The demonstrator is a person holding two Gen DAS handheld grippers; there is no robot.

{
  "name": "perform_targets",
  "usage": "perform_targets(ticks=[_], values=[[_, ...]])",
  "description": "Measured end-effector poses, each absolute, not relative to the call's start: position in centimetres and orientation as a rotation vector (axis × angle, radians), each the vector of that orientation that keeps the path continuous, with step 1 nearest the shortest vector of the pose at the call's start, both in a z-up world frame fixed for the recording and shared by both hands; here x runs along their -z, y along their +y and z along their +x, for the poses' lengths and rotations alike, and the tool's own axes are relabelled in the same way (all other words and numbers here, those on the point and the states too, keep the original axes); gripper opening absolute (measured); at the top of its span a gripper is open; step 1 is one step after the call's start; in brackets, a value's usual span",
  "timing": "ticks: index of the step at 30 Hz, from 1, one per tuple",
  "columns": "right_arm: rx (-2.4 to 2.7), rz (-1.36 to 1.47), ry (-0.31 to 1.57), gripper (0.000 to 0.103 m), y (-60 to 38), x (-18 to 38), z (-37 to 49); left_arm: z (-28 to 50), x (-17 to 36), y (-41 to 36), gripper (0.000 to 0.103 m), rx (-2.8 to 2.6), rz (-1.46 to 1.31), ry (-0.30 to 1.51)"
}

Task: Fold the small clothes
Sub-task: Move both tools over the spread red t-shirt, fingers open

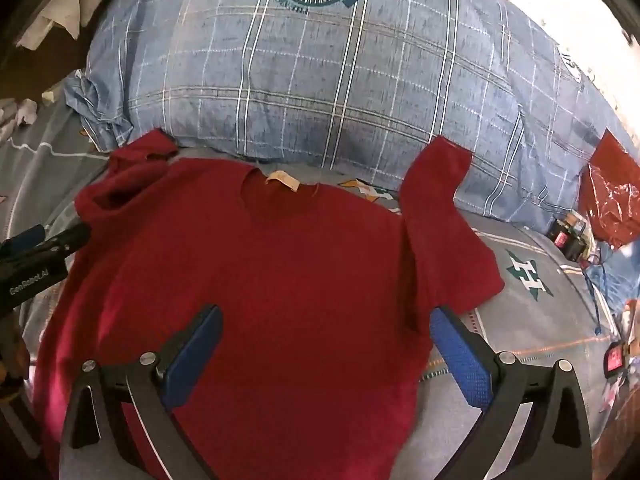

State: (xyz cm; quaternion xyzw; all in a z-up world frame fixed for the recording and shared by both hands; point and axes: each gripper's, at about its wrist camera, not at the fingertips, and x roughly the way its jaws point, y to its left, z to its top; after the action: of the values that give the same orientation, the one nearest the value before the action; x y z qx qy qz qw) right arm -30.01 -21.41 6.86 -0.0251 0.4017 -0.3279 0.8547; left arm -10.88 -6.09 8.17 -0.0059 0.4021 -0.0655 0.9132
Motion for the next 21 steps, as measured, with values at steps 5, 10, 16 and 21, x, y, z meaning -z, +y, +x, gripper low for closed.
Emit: perform_targets(ticks=[5, 10, 16, 21], values=[[0.684, -0.066, 0.890, 0.103, -21.2, -6.9, -30.0, -10.4, -7.4, -6.4, 0.090, 0.134, -0.004, 0.822], [0.685, -0.040, 0.880, 0.103, -21.9, -6.7, -29.0, -10.4, -6.8, -6.2, 0.090, 0.136, 0.000, 0.812], [0.687, -0.042, 0.883, 0.103, -22.0, -6.4, -28.8, -10.9, -6.3, -5.6, 0.090, 0.136, -0.003, 0.804], [0.678, -0.036, 0.883, 0.103, -21.9, -6.3, -28.6, -11.0, -6.2, -5.5, 0.090, 0.131, -0.002, 0.797]])
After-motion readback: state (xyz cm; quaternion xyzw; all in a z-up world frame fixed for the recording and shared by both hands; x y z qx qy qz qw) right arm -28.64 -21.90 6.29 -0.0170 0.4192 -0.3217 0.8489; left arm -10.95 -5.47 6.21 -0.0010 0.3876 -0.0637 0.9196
